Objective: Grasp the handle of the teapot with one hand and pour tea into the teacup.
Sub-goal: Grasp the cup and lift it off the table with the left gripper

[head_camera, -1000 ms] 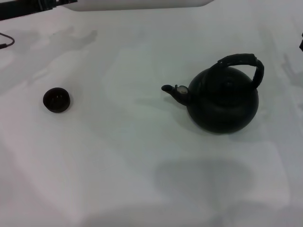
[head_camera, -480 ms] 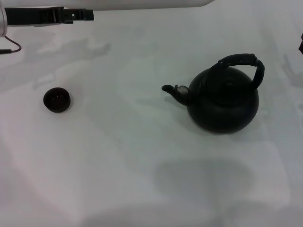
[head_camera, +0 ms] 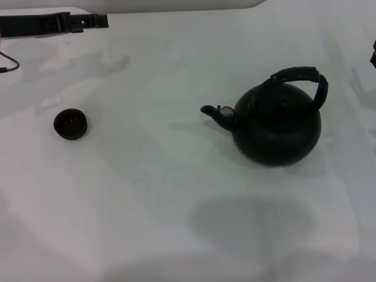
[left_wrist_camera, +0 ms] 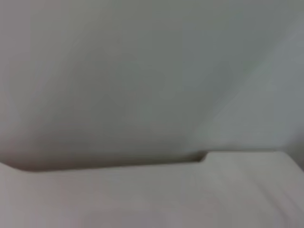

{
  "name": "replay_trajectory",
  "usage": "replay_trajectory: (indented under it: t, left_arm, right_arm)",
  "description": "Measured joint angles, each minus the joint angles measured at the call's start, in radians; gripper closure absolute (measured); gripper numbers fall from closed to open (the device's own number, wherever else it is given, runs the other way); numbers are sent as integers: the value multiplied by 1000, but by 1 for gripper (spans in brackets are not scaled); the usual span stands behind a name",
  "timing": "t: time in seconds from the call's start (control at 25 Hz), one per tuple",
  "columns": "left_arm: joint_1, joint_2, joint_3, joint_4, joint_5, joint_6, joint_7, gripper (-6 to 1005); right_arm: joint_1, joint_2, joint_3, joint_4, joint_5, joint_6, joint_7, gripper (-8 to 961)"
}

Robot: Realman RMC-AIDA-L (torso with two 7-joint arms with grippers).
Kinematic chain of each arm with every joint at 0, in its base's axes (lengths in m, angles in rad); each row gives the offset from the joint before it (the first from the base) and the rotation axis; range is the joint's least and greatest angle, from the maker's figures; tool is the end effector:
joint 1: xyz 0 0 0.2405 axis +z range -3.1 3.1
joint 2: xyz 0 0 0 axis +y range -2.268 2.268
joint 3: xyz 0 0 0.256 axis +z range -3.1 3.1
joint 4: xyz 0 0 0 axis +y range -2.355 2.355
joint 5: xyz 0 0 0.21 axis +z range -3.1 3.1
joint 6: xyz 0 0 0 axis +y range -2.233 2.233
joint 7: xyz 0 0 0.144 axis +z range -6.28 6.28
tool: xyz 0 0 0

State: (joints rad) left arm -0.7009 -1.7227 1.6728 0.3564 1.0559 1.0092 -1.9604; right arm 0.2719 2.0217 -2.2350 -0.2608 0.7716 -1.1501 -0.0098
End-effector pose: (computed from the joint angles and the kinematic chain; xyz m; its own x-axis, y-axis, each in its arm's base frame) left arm -0.2732 0.4198 0.0442 0.4324 0.7259 0.5349 0.8898 -0.4395 -0.1230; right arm 0.3658 0.2917 0.0023 0.8112 0.0042 -0.5848 -0.5830 -0.0727 -0.8092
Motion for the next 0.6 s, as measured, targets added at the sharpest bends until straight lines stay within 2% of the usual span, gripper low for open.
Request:
replay_trajectory:
  t: [0.2,0.36,0.52,0.56,0.6]
  left_arm:
    - [14,3,-22,52,88,15,-76,120]
    - [66,10,-96,160,190,24,-128,120]
    - [103,3,-233,270,444,72,-250,120]
    - [103,3,-233,270,444,72,-250,120]
    - [118,-7,-312,325,562,124,-305,120]
  right_arm:
    - [-8,-3,11,0,2,-20,-2,99]
    - [-18,-4,19,0,3,-54,0,100]
    - [-14,-4,15,0,2,-25,0,100]
    - [-13,-4,15,0,2,-17,0,101]
    - [-12,-2,14,0,0,-12,-1,101]
